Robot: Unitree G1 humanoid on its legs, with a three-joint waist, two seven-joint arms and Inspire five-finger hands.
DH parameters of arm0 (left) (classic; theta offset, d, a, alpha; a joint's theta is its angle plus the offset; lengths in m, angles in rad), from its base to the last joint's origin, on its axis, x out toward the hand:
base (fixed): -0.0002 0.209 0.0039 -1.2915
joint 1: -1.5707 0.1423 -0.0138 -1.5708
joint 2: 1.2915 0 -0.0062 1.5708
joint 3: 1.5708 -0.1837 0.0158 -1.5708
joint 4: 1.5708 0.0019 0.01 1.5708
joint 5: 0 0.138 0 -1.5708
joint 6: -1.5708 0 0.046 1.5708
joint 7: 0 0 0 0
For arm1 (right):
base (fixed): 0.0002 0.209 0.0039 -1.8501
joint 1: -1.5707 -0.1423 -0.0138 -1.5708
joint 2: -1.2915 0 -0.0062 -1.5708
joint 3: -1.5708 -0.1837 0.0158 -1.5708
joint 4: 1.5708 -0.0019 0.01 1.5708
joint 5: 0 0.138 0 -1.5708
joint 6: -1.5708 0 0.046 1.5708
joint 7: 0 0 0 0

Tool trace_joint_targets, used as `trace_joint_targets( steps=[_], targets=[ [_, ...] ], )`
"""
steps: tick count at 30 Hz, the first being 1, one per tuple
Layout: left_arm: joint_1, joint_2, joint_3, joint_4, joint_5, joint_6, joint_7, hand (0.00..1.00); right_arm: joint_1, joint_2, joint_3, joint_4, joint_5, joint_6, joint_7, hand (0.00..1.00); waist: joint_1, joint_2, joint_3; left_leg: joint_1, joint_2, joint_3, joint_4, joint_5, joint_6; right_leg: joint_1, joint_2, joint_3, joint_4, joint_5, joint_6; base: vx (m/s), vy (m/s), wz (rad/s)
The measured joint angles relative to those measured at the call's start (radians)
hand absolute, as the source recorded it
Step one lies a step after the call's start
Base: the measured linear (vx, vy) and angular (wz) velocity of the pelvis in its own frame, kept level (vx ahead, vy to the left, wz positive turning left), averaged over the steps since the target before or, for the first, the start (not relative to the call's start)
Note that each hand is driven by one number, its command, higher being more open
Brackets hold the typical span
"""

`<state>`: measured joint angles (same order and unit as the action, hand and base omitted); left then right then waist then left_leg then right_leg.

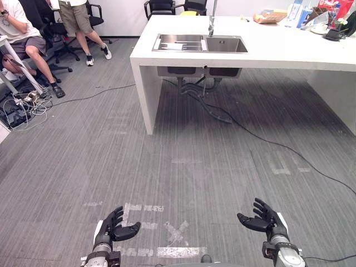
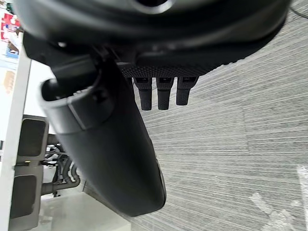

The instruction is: Walk over to the sink, pick up the cup, carry it to the dishwasher, place the cup inside the dishwasher, then close the dishwasher door

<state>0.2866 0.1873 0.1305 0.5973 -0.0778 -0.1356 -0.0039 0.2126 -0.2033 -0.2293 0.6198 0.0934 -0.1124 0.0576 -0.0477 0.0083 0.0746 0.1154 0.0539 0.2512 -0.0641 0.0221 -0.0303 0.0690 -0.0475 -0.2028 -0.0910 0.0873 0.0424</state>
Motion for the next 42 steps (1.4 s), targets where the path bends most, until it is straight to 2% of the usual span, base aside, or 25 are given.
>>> trace_joint_targets(
  steps=[19, 24, 27, 29, 31, 32, 33, 34, 36, 38, 39, 40, 41, 42],
  targets=[
    [0.000, -0.042, -0.001, -0.003, -0.027, 0.000, 0.000, 0.90, -0.006, 0.014, -0.042, 0.000, 0.001, 0.013, -0.024, 0.90, 0.001, -0.003, -0.001, 0.003, 0.000, 0.001, -0.006, -0.003, 0.001, 0.002, 0.001, -0.003, 0.000, -0.011, 0.000, 0.00, 0.000, 0.00],
    [0.001, -0.049, -0.001, -0.026, -0.052, 0.000, 0.004, 0.90, -0.010, 0.014, -0.042, 0.000, 0.001, 0.015, -0.025, 0.90, 0.001, -0.003, -0.001, -0.001, 0.002, 0.009, -0.005, -0.016, -0.004, -0.005, 0.003, 0.003, 0.000, -0.023, 0.006, 0.00, -0.002, -0.04],
    [0.004, -0.053, -0.002, -0.066, -0.068, 0.000, 0.008, 0.90, -0.026, 0.014, -0.042, 0.000, 0.001, 0.015, -0.029, 0.90, 0.002, -0.002, -0.001, -0.030, 0.004, 0.029, 0.018, -0.039, -0.003, -0.033, 0.003, 0.022, 0.002, -0.035, -0.007, 0.03, -0.002, -0.21],
    [0.004, -0.060, -0.002, -0.094, -0.082, -0.001, 0.017, 0.90, -0.046, 0.013, -0.045, 0.000, 0.001, 0.015, -0.036, 0.90, 0.004, 0.003, 0.003, -0.071, 0.012, 0.044, 0.074, -0.082, -0.001, -0.078, 0.000, 0.040, 0.047, -0.058, -0.003, 0.10, 0.017, -0.29],
    [0.006, -0.083, -0.004, -0.122, -0.095, 0.000, 0.023, 0.90, -0.055, 0.012, -0.050, -0.001, 0.001, 0.015, -0.044, 0.90, 0.004, 0.008, 0.015, -0.093, 0.015, 0.058, 0.137, -0.138, 0.006, -0.167, -0.021, 0.056, 0.230, -0.160, 0.016, 0.13, 0.049, -0.18],
    [0.007, -0.090, -0.014, -0.137, -0.101, 0.000, 0.024, 0.90, -0.052, 0.012, -0.050, -0.001, 0.001, 0.016, -0.045, 0.90, 0.001, -0.003, 0.023, -0.090, 0.001, 0.059, 0.166, -0.173, 0.011, -0.207, -0.048, 0.063, 0.353, -0.226, 0.022, 0.18, 0.069, -0.06],
    [0.007, -0.090, -0.023, -0.140, -0.101, 0.000, 0.025, 0.90, -0.051, 0.012, -0.050, -0.001, 0.001, 0.017, -0.046, 0.90, -0.002, -0.007, 0.025, -0.084, -0.007, 0.060, 0.172, -0.188, 0.014, -0.222, -0.062, 0.064, 0.415, -0.253, 0.031, 0.25, 0.089, -0.11],
    [0.004, -0.091, -0.041, -0.142, -0.103, 0.000, 0.026, 0.90, -0.056, 0.012, -0.048, -0.002, 0.001, 0.017, -0.045, 0.90, -0.005, -0.010, 0.032, -0.065, -0.021, 0.066, 0.172, -0.210, 0.018, -0.272, -0.091, 0.052, 0.548, -0.287, 0.044, 0.23, 0.075, -0.08],
    [-0.001, -0.088, -0.064, -0.174, -0.111, 0.000, 0.028, 0.90, -0.056, 0.016, -0.038, -0.004, 0.000, 0.022, -0.042, 0.90, -0.025, -0.012, 0.074, 0.009, -0.032, 0.045, 0.173, -0.246, 0.037, -0.391, -0.151, 0.024, 0.887, -0.287, 0.051, 0.24, 0.054, 0.14],
    [-0.004, -0.086, -0.073, -0.174, -0.113, -0.001, 0.032, 0.90, -0.043, 0.018, -0.038, -0.004, 0.000, 0.025, -0.039, 0.90, -0.026, -0.005, 0.078, 0.039, -0.029, 0.041, 0.174, -0.273, 0.033, -0.424, -0.160, 0.015, 0.913, -0.334, 0.026, 0.35, 0.019, 0.16],
    [-0.016, -0.082, -0.080, -0.172, -0.119, 0.000, 0.043, 0.90, -0.043, 0.014, -0.039, -0.006, 0.000, 0.026, -0.039, 0.90, -0.029, 0.000, 0.082, 0.069, -0.022, 0.031, 0.172, -0.302, 0.025, -0.477, -0.161, -0.005, 0.871, -0.350, 0.013, 0.51, -0.017, 0.25],
    [-0.028, -0.081, -0.082, -0.170, -0.119, -0.001, 0.044, 0.90, -0.044, 0.008, -0.039, -0.008, 0.000, 0.026, -0.039, 0.90, -0.038, 0.010, 0.088, 0.089, -0.010, 0.015, 0.170, -0.314, 0.017, -0.511, -0.155, -0.019, 0.818, -0.348, 0.015, 0.57, -0.078, 0.44],
    [-0.045, -0.082, -0.081, -0.163, -0.120, -0.001, 0.046, 0.90, -0.046, -0.001, -0.038, -0.008, 0.000, 0.027, -0.038, 0.90, -0.052, 0.027, 0.100, 0.109, 0.017, -0.002, 0.166, -0.319, -0.001, -0.537, -0.134, -0.040, 0.737, -0.327, 0.003, 0.65, -0.136, 0.59],
    [-0.065, -0.077, -0.079, -0.154, -0.120, -0.001, 0.048, 0.90, -0.047, -0.006, -0.038, -0.009, 0.000, 0.029, -0.037, 0.90, -0.061, 0.038, 0.110, 0.142, 0.041, -0.028, 0.150, -0.318, -0.002, -0.558, -0.100, -0.051, 0.601, -0.260, 0.002, 0.58, -0.150, 0.57]
  ],
)
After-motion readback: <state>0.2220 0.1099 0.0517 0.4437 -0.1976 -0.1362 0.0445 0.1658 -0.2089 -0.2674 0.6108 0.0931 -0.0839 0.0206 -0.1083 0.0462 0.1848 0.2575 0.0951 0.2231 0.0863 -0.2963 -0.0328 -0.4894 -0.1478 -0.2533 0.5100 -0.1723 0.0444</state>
